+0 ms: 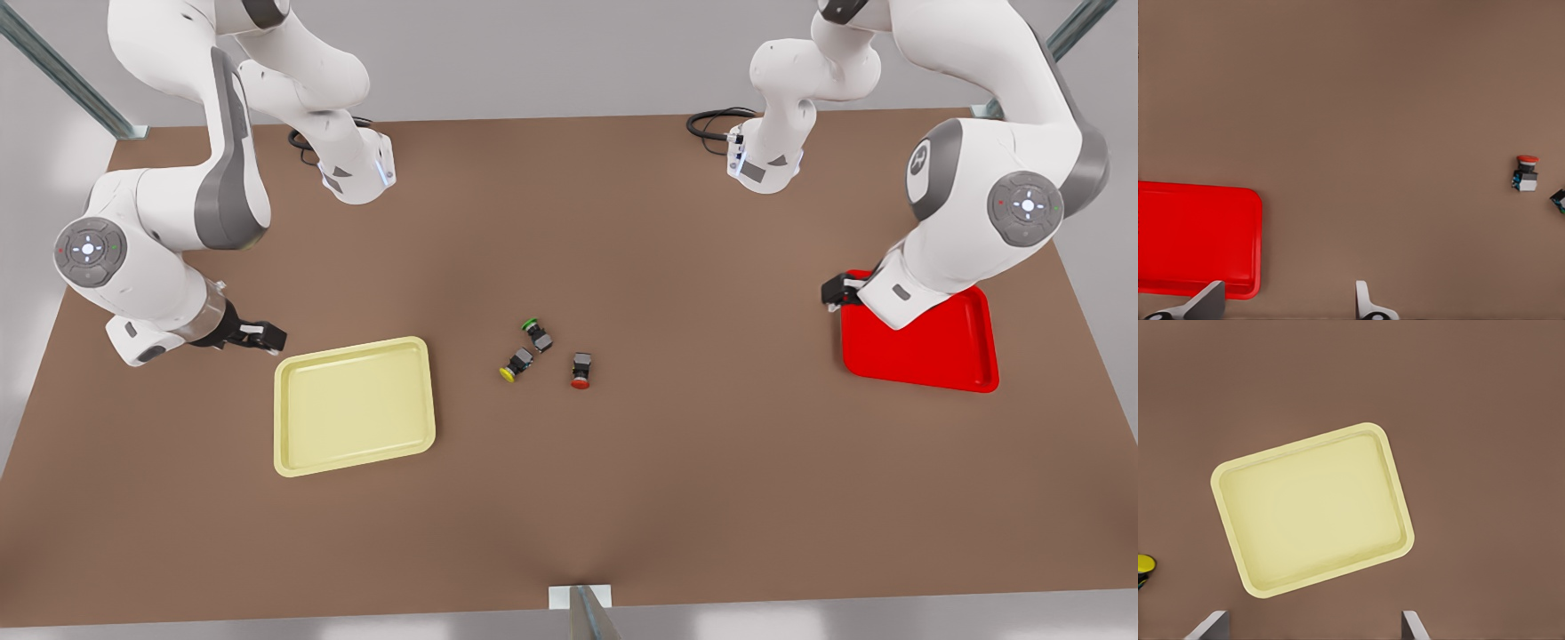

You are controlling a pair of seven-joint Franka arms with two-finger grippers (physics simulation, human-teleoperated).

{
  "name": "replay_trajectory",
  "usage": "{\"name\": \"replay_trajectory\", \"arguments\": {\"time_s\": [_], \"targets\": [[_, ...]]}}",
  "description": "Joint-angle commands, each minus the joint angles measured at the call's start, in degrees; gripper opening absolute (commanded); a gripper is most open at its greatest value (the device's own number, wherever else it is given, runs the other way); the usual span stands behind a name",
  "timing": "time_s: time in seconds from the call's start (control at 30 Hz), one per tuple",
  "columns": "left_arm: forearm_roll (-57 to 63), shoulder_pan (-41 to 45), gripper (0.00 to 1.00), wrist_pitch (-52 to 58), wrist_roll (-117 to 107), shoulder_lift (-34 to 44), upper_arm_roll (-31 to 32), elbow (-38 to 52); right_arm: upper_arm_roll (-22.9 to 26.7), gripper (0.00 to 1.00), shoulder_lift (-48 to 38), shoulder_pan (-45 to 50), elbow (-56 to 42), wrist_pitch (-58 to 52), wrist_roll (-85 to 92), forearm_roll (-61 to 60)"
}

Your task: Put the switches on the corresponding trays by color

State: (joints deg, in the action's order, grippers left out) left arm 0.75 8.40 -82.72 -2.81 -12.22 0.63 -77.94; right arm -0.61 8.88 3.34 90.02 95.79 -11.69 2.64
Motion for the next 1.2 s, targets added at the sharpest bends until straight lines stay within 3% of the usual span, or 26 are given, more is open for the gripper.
{"name": "replay_trajectory", "arguments": {"time_s": [0.0,0.1,0.2,0.3,0.4,0.47,0.5,0.63,0.7,0.93,1.03,1.17], "targets": [[0.22,0.03,1.0,0.02,0.17,-0.08,-0.1,0.07,0.0,1.0,0.0,0.09,-0.02,0.01,0.0,0.0],[0.3,1.7,1.0,-0.16,-0.26,-3.51,1.82,-0.63,0.0,1.0,0.0,0.09,0.07,-0.25,0.0,0.0],[0.22,12.07,1.0,-2.44,-10.72,-11.24,4.29,1.04,-0.09,1.0,0.0,0.27,-0.02,0.27,-0.18,0.0],[0.04,18.84,1.0,-13.68,-24.07,-17.13,4.38,1.13,-0.26,1.0,2.45,0.35,-2.12,0.01,-0.09,-0.09],[-1.01,22.88,1.0,-25.28,-28.12,-22.14,4.55,-2.47,-8.17,1.0,9.66,0.88,-5.2,0.18,-1.41,0.0],[-3.29,24.2,1.0,-39.35,-28.12,-24.43,4.73,-7.05,-9.85,1.0,14.23,6.41,-4.85,4.75,-15.19,0.09],[-4.18,25.17,1.0,-40.59,-28.12,-25.74,4.64,-6.96,-10.02,1.0,16.17,8.88,-4.15,6.77,-22.66,0.18],[-4.18,27.02,1.0,-39.88,-36.56,-28.21,4.64,-6.43,-20.83,1.0,19.15,8.27,2.62,13.89,-46.66,0.79],[-3.47,27.98,1.0,-40.59,-36.21,-30.4,4.64,-6.43,-23.82,1.0,21.97,7.83,4.55,18.11,-55.1,2.02],[0.22,28.16,1.0,-49.2,-30.85,-33.39,4.73,-6.34,-24.96,1.0,32.16,6.24,3.76,34.2,-57.04,5.8],[0.22,28.42,1.0,-50.78,-31.38,-34.36,4.64,-6.34,-24.96,1.0,33.66,6.42,2.88,34.55,-58.01,6.5],[0.22,28.51,1.0,-50.78,-31.73,-34.27,4.64,-6.34,-24.96,0.92,34.27,6.77,2.8,34.55,-58.53,7.82]]}}
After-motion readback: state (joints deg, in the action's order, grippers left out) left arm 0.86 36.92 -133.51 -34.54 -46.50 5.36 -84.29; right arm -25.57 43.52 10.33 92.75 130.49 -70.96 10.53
